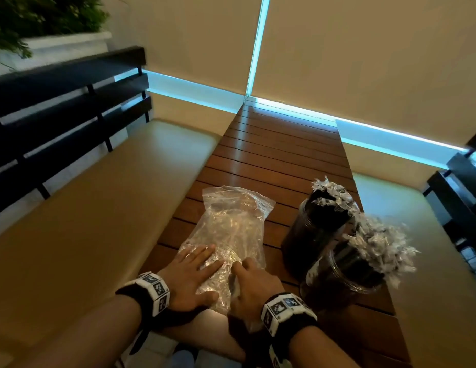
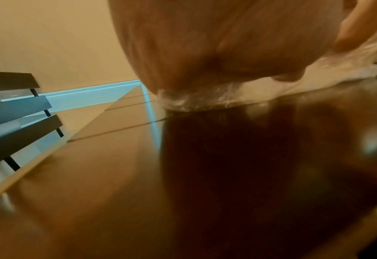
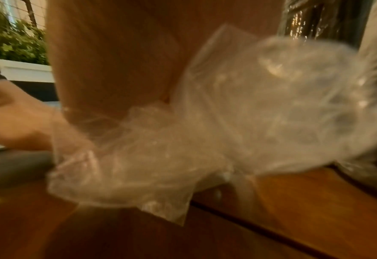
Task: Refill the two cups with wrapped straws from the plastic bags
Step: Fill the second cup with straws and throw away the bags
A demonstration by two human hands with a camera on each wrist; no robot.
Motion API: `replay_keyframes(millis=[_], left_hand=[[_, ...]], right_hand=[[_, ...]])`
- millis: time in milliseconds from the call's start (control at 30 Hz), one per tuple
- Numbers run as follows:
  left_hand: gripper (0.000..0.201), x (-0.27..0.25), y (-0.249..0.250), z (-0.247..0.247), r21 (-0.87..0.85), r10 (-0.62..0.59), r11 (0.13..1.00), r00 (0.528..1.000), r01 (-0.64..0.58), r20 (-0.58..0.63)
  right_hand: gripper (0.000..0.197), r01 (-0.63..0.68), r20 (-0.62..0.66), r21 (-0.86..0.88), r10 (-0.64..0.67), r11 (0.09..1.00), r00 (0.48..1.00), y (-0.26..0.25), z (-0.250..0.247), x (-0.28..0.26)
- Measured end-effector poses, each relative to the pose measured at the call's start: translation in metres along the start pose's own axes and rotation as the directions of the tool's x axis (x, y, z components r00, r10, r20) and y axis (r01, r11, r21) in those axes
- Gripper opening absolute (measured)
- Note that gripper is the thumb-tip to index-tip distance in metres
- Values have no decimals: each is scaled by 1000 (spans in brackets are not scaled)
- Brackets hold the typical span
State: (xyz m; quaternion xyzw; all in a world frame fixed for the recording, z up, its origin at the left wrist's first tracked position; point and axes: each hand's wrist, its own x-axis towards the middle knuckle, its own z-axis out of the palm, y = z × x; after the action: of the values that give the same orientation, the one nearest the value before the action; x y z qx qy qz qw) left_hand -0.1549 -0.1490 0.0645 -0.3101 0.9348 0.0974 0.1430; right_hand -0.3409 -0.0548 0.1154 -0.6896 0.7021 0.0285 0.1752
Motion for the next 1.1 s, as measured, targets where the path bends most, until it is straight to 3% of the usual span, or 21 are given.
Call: replay_keyframes(millis=[100, 167, 267, 333, 400, 567, 633, 700, 733, 833, 867, 933, 1000, 1100], left_hand=[[113, -2, 0, -9, -2, 49, 999, 998, -49, 50], [118, -5, -3, -15, -65, 75, 995, 997, -74, 3], [83, -16, -5, -19, -111, 79, 989, 980, -100, -180], [55, -22, -4, -20, -75, 78, 992, 971, -97, -227], [44, -23, 0, -21, -75, 52, 995, 970, -72, -236], [51, -16, -3, -29, -40, -9, 999, 994, 4, -112], [61, -17, -7, -35, 7, 6, 1000, 999, -6, -36], [67, -19, -9, -40, 95, 13, 995, 999, -17, 48], [70, -20, -9, -40, 157, 21, 987, 999, -28, 46], [61, -23, -9, -34, 224, 69, 974, 987, -35, -147], [55, -24, -11, -31, 160, 59, 987, 983, -30, -176], [46, -24, -17, -29, -130, -24, 991, 982, 0, -186], [37, -22, -28, -31, -369, -143, 927, 974, 69, -178], [27, -19, -43, -32, -548, -244, 827, 960, 129, -141]], right_hand=[[36, -23, -59, -11, 22, 1000, 998, 0, 9, -1], [38, -19, -61, -24, 17, 1000, 998, 0, 7, 0], [38, -31, 25, -25, 31, 999, 999, -3, -15, -2], [35, -54, 47, -57, 56, 997, 997, -7, -35, -8], [36, -43, 14, -109, 44, 993, 999, -12, -48, -15], [54, 1, -12, -228, -4, 974, 1000, -12, -30, -22], [53, -20, 14, -278, 25, 960, 1000, -5, -17, -20], [40, -45, 2, -275, 48, 960, 999, -1, -8, -21], [33, -55, -23, -257, 51, 965, 998, 0, -5, -21], [22, -99, -66, -150, 90, 984, 994, 2, -3, -15], [21, -133, -61, -90, 128, 987, 990, 4, -5, -12], [22, -196, -34, 19, 197, 980, 980, 10, -12, -6], [25, -263, 9, 97, 264, 960, 965, 18, -18, -1], [32, -342, 86, 166, 332, 925, 939, 24, -17, 6]])
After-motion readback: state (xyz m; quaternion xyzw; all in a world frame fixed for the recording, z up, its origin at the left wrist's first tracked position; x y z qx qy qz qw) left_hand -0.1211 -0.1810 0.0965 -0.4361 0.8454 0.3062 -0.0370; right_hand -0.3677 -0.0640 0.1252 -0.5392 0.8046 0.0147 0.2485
